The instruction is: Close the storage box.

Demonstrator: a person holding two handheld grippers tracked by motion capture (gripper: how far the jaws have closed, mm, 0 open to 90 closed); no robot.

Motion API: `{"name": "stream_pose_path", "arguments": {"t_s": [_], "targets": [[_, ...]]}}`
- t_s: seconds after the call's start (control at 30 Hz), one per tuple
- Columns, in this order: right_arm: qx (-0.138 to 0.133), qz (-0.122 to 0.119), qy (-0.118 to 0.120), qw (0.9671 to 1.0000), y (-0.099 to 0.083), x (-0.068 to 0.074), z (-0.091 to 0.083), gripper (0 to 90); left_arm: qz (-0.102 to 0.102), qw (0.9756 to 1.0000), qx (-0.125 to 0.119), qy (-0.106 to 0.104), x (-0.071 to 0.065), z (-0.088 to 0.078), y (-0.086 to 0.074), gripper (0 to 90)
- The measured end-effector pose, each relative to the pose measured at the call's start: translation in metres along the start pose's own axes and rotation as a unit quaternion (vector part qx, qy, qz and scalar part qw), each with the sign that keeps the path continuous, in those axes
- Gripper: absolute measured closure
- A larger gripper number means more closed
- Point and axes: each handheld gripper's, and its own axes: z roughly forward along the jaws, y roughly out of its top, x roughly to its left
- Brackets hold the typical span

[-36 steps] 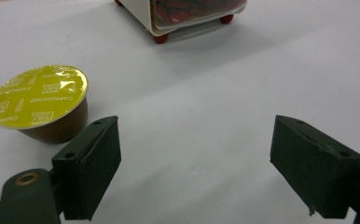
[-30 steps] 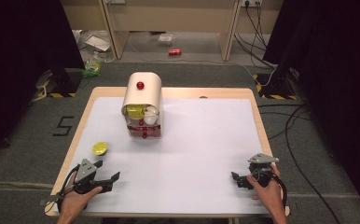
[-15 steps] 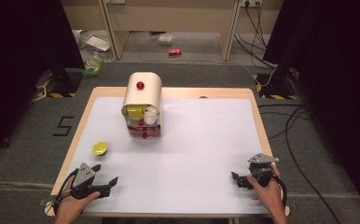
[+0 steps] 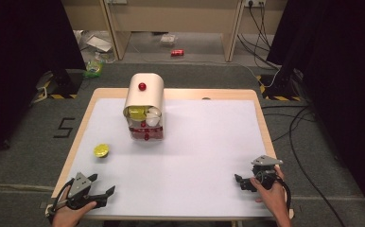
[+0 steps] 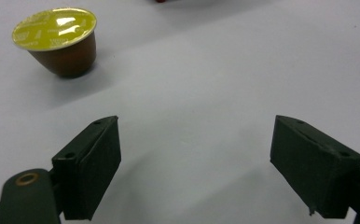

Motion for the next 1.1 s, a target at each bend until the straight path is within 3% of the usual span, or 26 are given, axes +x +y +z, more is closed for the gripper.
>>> {"name": "stream_pose_path", "arguments": {"t_s": [0.57, 0.8, 1.1], "targets": [[0.000, 0.000, 0.000, 1.0000, 0.000, 0.000, 0.000, 0.2, 0.009, 0.9999, 0.005, 0.013, -0.005, -0.007, -0.013, 15.8], [0.000, 0.000, 0.000, 1.0000, 0.000, 0.000, 0.000, 0.2, -0.010, 0.9999, -0.009, 0.011, -0.004, -0.007, -0.018, 15.9], [-0.001, -0.001, -0.001, 1.0000, 0.000, 0.000, 0.000, 0.3, -0.011, 0.9998, -0.011, 0.010, -0.004, -0.007, -0.019, 15.9]]}}
